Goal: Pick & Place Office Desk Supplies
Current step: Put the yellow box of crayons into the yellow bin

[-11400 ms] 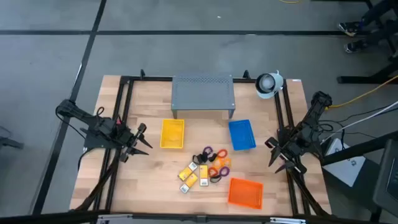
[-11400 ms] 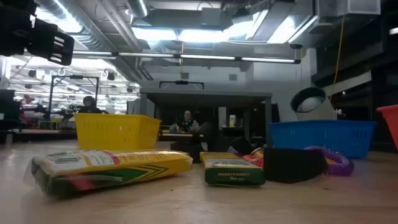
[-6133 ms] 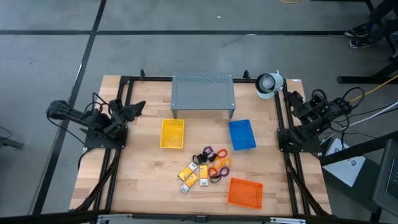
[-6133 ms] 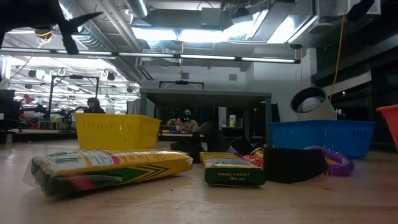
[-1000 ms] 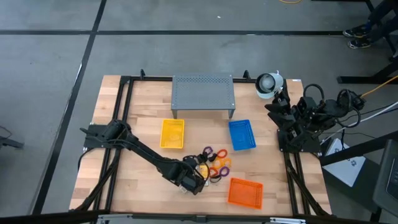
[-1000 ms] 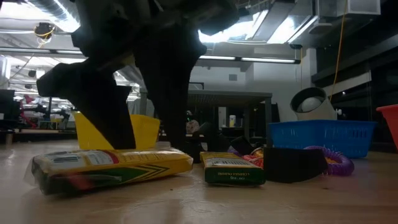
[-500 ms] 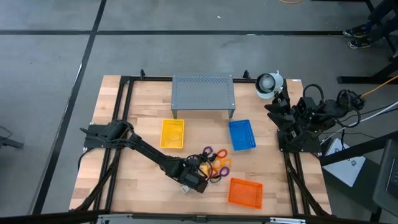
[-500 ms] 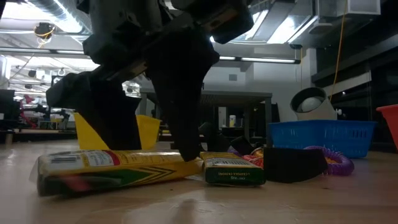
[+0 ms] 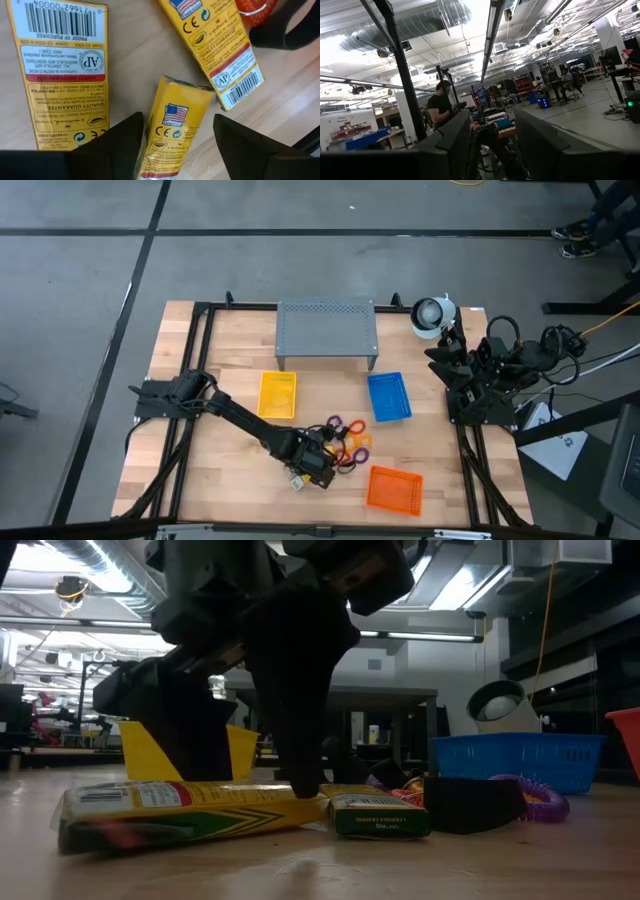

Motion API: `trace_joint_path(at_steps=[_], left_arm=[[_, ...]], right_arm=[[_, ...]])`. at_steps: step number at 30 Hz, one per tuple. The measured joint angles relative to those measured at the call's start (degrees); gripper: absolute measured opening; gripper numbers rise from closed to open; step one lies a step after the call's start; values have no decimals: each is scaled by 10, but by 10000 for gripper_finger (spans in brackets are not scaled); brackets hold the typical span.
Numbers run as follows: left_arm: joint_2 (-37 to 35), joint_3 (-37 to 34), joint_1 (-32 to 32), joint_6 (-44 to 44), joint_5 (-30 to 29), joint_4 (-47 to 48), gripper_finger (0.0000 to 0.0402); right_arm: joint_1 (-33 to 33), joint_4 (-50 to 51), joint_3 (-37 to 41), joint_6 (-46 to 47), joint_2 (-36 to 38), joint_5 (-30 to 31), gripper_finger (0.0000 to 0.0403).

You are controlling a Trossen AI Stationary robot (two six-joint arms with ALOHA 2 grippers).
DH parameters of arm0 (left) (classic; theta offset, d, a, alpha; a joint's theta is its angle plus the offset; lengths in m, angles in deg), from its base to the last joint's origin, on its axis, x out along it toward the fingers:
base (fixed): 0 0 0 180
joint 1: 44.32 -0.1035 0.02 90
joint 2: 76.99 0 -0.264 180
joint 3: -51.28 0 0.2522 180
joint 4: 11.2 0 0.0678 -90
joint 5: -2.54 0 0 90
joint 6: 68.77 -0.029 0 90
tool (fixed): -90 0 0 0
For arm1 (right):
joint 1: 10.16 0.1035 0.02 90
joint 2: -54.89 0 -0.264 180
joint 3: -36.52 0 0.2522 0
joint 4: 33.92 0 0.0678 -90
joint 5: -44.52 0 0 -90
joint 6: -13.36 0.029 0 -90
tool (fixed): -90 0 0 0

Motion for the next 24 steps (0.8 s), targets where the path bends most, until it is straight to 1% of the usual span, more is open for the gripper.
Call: trace_joint_path(at_steps=[2, 6, 13, 16, 20, 24], left_arm=[[8, 0, 0, -18, 1, 5, 244], [28, 0, 0, -31, 28, 12, 244], [48, -1, 0, -14, 35, 37, 244], [65, 0, 0, -11, 69, 42, 239], [82, 0, -3, 8, 116, 39, 213], [87, -1, -5, 14, 126, 34, 167]], right_arm=[[-4, 0, 0, -1, 0, 0, 160], [-10, 3, 0, 1, 0, 0, 160], [-18, 9, 0, 2, 0, 0, 160], [-20, 9, 0, 2, 0, 0, 160], [-21, 9, 0, 4, 0, 0, 160], [-21, 9, 0, 13, 0, 0, 160]])
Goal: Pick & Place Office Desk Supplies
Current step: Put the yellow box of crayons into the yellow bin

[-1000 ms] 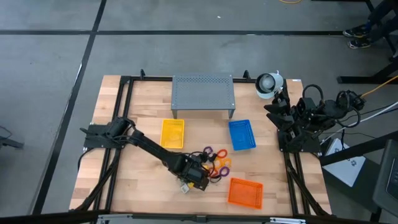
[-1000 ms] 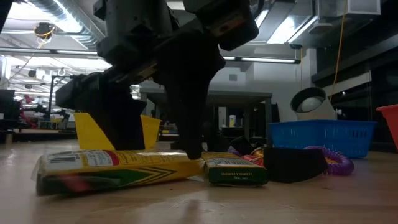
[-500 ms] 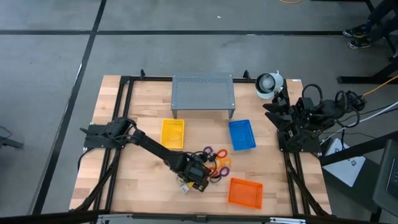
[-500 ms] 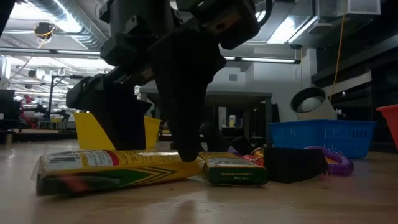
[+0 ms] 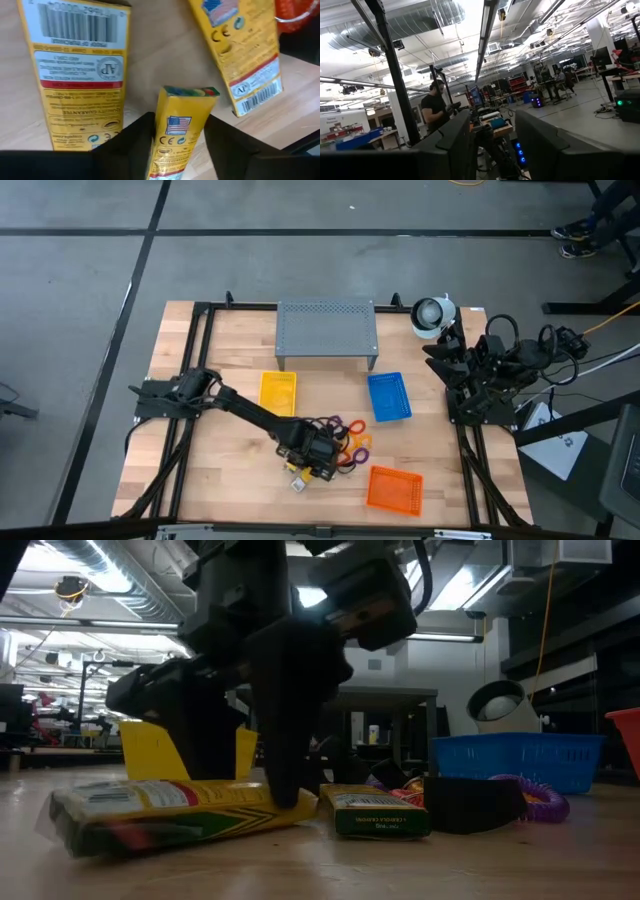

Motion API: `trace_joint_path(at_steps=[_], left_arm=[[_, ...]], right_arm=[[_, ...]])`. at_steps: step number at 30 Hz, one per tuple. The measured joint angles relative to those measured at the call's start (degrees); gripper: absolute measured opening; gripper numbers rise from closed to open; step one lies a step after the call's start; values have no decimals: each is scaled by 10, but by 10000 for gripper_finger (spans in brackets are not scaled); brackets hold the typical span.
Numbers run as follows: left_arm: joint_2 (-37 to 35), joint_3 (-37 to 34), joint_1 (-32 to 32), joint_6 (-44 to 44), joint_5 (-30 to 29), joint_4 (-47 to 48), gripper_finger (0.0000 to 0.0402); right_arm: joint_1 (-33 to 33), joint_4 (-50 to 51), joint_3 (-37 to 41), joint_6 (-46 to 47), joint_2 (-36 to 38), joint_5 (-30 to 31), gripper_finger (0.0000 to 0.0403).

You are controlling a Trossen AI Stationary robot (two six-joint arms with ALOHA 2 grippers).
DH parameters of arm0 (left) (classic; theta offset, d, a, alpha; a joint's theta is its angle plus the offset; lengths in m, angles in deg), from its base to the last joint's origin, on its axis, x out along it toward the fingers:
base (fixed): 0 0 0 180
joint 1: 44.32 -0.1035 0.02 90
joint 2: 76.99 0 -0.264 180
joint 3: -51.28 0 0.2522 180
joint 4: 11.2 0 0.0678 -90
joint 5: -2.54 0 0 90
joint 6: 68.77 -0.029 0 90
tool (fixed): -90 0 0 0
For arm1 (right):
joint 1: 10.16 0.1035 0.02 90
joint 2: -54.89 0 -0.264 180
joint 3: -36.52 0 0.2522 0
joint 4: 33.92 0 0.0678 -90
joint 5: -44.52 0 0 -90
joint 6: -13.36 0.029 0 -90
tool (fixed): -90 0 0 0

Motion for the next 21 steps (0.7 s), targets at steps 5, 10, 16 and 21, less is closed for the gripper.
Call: trace_joint_path(at_steps=[5, 10, 16, 21], left_arm=[[-1, -1, -5, 4, 4, 0, 113], [0, -2, -11, 4, 29, -26, 84], [1, 33, -11, 4, 34, -39, 78], [2, 81, -14, -6, 23, 0, 77]], right_arm=[[0, 0, 0, 4, 0, 0, 160], [0, 0, 0, 4, 0, 0, 160], [0, -1, 0, 4, 0, 0, 160], [0, -5, 0, 2, 0, -2, 160]])
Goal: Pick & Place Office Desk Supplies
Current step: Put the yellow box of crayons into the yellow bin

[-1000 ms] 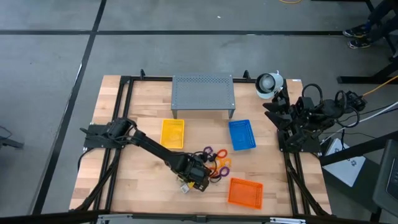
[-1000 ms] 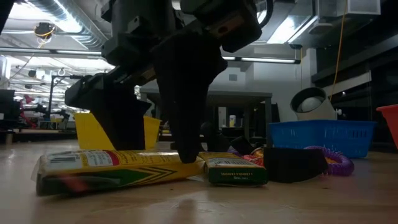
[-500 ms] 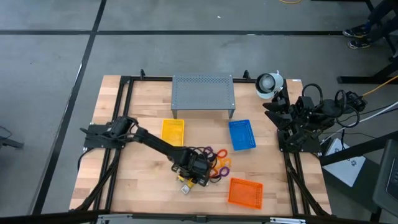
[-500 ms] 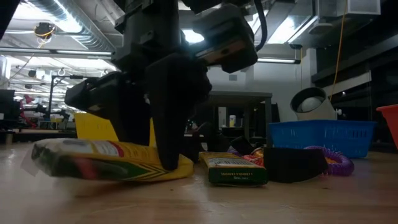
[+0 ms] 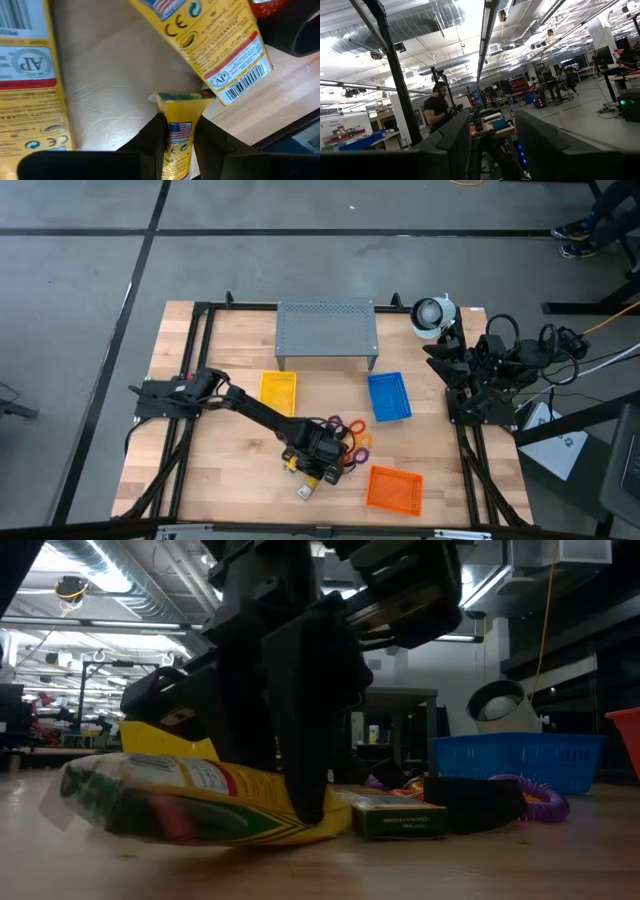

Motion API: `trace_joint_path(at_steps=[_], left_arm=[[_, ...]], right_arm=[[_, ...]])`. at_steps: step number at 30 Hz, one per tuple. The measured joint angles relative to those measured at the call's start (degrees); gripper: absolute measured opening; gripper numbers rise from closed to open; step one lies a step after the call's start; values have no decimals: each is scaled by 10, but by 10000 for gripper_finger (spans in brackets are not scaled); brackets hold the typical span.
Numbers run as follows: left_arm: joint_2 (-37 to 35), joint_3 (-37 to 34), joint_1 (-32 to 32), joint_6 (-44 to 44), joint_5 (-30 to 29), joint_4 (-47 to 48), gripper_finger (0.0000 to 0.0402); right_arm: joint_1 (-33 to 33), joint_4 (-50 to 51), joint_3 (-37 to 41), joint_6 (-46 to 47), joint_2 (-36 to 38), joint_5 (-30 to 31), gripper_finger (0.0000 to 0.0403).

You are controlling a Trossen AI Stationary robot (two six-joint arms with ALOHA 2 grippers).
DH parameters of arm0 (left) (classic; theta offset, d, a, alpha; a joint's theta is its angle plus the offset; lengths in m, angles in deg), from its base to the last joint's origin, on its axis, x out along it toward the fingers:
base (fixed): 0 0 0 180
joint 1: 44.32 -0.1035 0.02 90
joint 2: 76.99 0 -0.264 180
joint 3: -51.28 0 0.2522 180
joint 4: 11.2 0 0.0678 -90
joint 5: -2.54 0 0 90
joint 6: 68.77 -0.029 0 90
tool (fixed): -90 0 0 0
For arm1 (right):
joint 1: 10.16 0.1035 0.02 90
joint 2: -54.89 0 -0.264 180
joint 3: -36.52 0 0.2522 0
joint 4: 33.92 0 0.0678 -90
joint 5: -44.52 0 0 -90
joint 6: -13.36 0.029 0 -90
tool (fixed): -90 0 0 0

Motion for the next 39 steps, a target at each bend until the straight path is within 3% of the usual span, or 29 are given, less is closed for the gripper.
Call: trace_joint_path(at_steps=[9, 14, 25, 29, 36, 39], left_arm=[[-12, 88, -21, -39, -91, 104, 76], [-64, 97, -39, -47, -180, 107, 71], [-173, 99, -66, -86, -306, 180, 70], [-199, 98, -76, -89, -346, 255, 70], [-214, 99, -105, -19, -385, 444, 70], [-217, 95, -119, 1, -403, 479, 70]], right_arm=[[0, -7, 0, -2, 0, 0, 160], [0, -14, 0, -2, 0, 0, 160], [0, -15, 0, -2, 0, 0, 160], [0, -17, 0, -2, 0, 2, 160], [0, -17, 0, -2, 0, 2, 160], [0, -17, 0, -2, 0, 2, 160]])
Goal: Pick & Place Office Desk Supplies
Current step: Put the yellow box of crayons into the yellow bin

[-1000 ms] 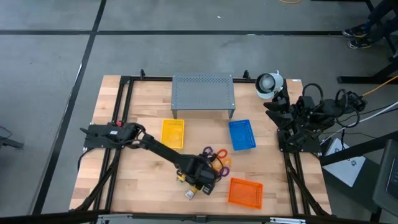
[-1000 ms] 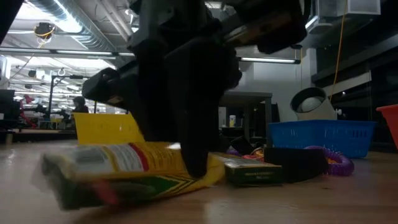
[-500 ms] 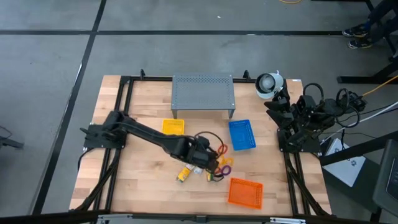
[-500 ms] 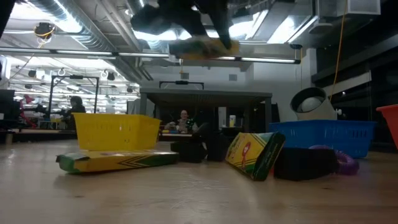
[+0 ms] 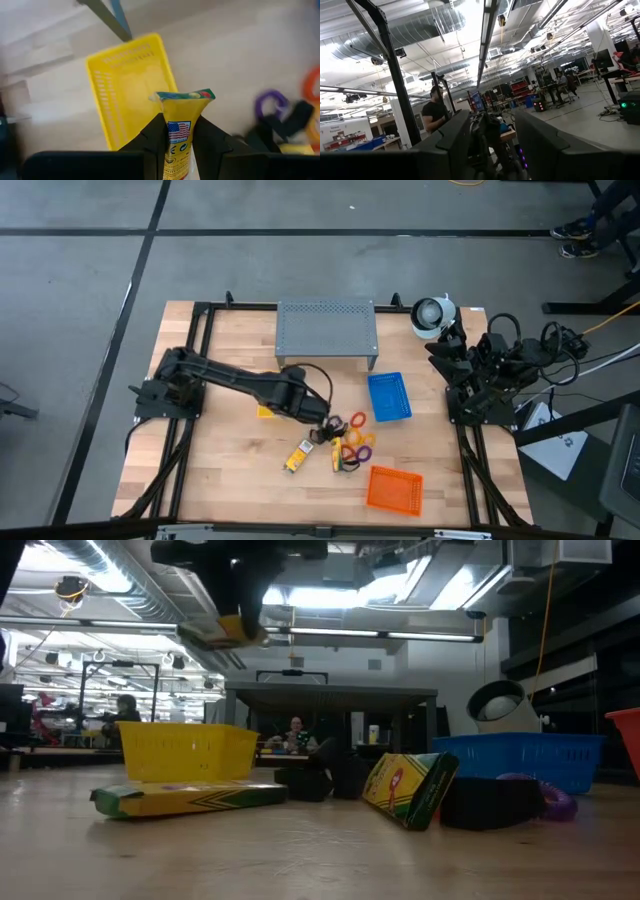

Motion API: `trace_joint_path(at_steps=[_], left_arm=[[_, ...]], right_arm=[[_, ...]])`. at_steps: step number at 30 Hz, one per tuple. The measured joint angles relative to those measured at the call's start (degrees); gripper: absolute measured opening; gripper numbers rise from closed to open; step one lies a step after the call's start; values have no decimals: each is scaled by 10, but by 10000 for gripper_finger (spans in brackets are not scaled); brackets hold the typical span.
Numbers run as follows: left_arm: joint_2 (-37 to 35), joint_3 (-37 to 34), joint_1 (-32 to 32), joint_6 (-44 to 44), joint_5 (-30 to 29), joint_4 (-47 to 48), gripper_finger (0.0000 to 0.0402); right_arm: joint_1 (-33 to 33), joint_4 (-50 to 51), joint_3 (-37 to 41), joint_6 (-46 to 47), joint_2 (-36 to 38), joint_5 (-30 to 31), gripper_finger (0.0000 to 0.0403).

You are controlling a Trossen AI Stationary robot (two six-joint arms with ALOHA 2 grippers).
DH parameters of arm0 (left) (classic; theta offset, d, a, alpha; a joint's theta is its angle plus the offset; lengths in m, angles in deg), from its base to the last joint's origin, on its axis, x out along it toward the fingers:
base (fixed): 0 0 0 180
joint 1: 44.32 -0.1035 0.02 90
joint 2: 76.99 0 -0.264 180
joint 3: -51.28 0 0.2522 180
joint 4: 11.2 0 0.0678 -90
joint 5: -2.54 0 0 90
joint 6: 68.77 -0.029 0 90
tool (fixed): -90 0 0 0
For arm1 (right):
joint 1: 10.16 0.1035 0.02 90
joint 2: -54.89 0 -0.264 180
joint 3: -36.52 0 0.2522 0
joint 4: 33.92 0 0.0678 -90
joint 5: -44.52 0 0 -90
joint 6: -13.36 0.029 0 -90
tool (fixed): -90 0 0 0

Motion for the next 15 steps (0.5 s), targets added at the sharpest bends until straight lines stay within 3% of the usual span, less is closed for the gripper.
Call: trace_joint_path(at_steps=[8, 15], left_arm=[[-34, -79, -37, -15, -16, -100, 70], [-175, -265, -36, 33, -37, -260, 70]], right_arm=[[0, 0, 0, 1, 0, 0, 160], [0, 0, 0, 3, 0, 0, 160]])
